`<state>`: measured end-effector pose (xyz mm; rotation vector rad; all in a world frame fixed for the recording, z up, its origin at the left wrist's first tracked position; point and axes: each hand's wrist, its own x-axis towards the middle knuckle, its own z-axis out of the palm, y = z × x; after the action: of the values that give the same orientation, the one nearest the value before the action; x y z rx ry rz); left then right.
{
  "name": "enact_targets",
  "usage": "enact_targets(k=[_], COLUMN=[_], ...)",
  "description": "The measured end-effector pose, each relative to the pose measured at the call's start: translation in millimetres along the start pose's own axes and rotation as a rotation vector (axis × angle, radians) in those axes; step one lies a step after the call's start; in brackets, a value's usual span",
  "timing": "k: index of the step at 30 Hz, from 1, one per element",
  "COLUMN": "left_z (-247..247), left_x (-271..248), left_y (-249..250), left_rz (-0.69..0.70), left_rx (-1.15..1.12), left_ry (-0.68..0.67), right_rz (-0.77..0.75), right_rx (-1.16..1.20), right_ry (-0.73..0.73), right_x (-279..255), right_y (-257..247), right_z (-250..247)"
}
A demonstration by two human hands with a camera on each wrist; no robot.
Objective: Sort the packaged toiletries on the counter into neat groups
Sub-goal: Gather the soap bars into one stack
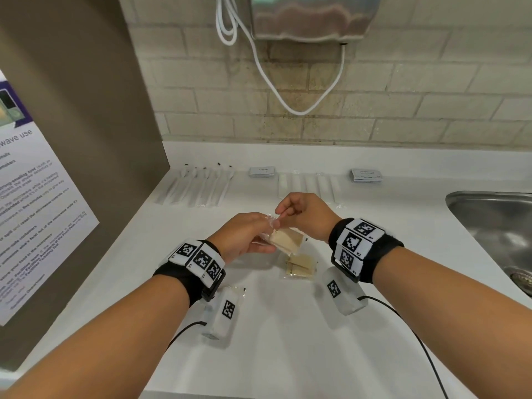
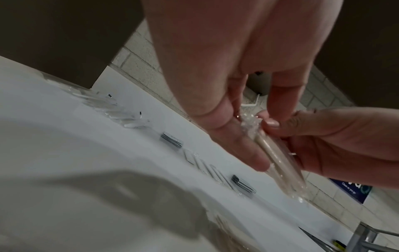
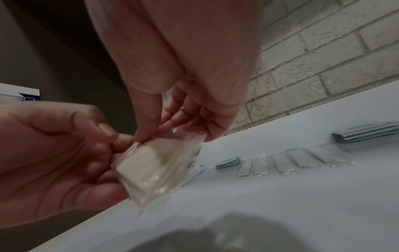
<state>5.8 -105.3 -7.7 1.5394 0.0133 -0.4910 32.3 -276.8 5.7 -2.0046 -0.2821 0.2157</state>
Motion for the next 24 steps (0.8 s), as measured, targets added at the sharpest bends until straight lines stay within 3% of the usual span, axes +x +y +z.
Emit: enact_targets(k=[6, 11, 17, 21, 24], left_z=[0.2, -8.6, -17.7, -19.7, -22.6], left_x=[0.2, -0.8, -0.2, -1.7, -2.9], left_y=[-4.1, -10.8, -21.1, -23.5, -25.9], left_rz=[0.040, 0.048, 0.032, 0.032, 0.032], left_rx=[0.106, 0.144, 0.144, 0.192, 0.215], left_ry=[-0.005, 0.093, 0.196, 0.198, 0.206], right_rz=[-0.006, 0.056, 0.298, 0.284, 0.305], right_rx=[-0.050, -0.115, -0.665, -0.852, -0.865], right_ry=[0.087, 0.200, -0.116, -0.073, -0.137], right_x=[0.5, -5.7, -21.0, -21.4, -18.9], right_y=[2.6, 20.5, 52.4, 56.7, 50.3], right_z=[6.6, -5.1, 10.6, 23.7, 22.3])
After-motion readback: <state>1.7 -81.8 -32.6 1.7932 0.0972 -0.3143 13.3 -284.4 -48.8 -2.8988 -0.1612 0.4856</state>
